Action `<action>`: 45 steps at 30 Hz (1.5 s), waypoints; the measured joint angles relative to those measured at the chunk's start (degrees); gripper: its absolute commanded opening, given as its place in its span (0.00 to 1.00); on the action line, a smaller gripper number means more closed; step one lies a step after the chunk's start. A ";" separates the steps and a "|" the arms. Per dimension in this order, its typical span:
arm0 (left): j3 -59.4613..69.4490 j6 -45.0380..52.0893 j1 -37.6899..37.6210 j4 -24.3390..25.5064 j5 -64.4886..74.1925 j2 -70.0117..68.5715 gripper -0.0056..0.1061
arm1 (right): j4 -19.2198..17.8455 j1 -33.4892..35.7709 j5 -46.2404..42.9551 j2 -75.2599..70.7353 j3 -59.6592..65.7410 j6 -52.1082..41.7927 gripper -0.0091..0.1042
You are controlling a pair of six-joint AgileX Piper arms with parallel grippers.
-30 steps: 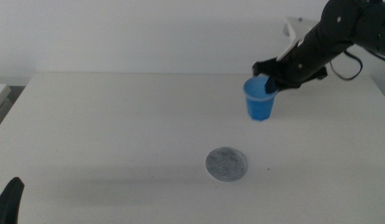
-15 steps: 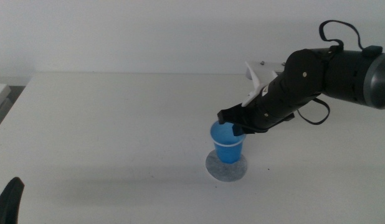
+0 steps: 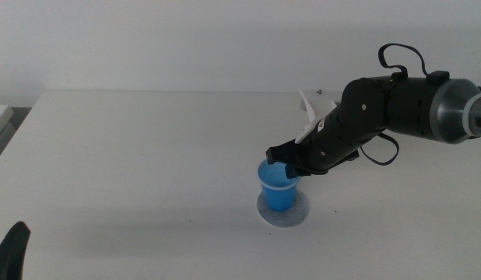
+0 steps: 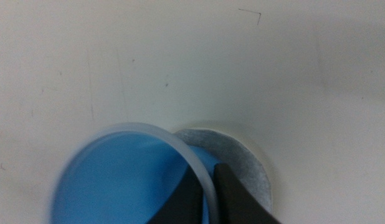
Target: Place an empty cup on a cup mat.
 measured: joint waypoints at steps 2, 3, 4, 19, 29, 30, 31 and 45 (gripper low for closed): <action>0.00 0.00 0.00 0.00 0.00 0.00 0.89 | 0.00 0.00 0.11 0.00 0.00 0.15 0.25; 0.00 0.00 0.00 0.00 0.00 0.00 0.89 | 0.00 0.00 0.27 0.00 0.00 0.15 0.32; 0.00 0.00 0.00 0.00 0.00 0.00 0.89 | 0.00 0.00 0.44 -0.15 0.00 0.15 0.40; 0.00 0.00 0.00 0.00 0.00 0.00 0.89 | -9.65 0.00 4.35 -23.33 0.03 0.30 0.76; 0.00 0.00 0.00 0.00 0.00 0.00 0.89 | -19.62 -6.77 0.36 -48.01 14.16 7.96 0.76; 0.00 0.00 0.00 0.00 0.00 0.00 0.89 | -19.80 -7.88 -1.26 -51.45 17.66 8.07 0.76; 0.00 0.00 0.00 0.00 0.00 0.00 0.89 | -19.80 -8.66 -2.76 -54.21 20.45 8.07 0.76; 0.00 0.00 0.00 0.00 0.00 0.00 0.89 | -11.50 -26.77 -13.70 -88.22 53.06 -2.79 0.90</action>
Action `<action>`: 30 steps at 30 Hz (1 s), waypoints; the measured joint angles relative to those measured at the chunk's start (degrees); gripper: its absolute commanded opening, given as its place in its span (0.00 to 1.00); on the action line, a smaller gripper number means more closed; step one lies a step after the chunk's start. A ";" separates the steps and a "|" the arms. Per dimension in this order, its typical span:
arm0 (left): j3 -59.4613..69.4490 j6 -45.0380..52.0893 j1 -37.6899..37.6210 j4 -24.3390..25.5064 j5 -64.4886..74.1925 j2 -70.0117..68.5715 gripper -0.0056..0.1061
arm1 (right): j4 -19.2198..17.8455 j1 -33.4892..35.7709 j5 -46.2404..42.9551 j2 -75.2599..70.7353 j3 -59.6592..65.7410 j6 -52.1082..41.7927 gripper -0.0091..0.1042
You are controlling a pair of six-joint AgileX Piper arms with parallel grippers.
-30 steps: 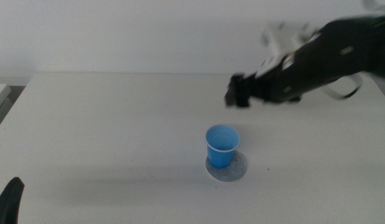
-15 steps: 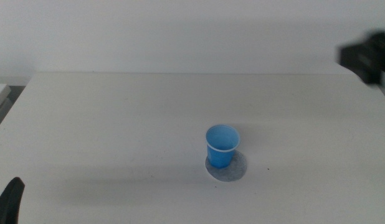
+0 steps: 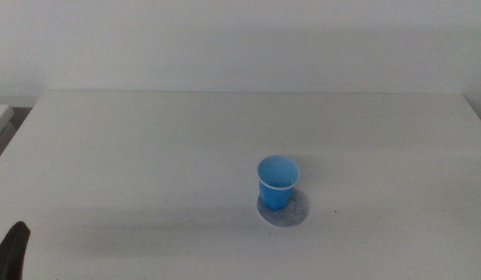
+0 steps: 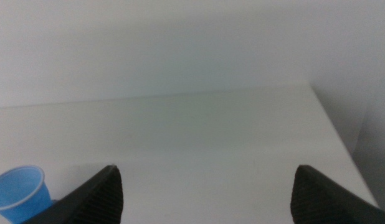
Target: Place an empty cup on a cup mat.
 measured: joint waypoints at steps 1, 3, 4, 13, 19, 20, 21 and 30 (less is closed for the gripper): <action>0.00 0.00 0.00 0.00 0.00 0.00 0.89 | 0.00 0.00 -0.26 -1.58 1.18 -0.80 0.90; 0.00 0.00 0.00 0.00 0.00 0.00 0.89 | -0.20 0.00 -1.40 -5.39 3.16 -2.55 0.90; 0.00 0.00 0.00 0.00 0.00 0.00 0.89 | -0.76 0.00 -1.98 -6.59 3.92 -3.09 0.90; 0.00 0.00 0.00 0.00 0.00 0.00 0.89 | -1.64 0.00 -6.01 -15.67 14.52 -4.14 0.90; 0.00 0.00 0.00 0.00 0.00 0.00 0.89 | -1.64 0.00 -6.05 -20.57 20.19 -4.28 0.90; 0.00 0.00 0.00 0.00 0.00 0.00 0.89 | -1.64 0.00 -6.41 -20.68 20.64 -4.28 0.90; 0.00 0.00 0.00 0.00 0.00 0.00 0.89 | -1.64 0.00 -6.71 -20.67 20.98 -4.28 0.90; 0.00 0.00 0.00 0.00 0.00 0.00 0.89 | -1.63 0.00 -7.58 -20.67 22.42 -4.28 0.90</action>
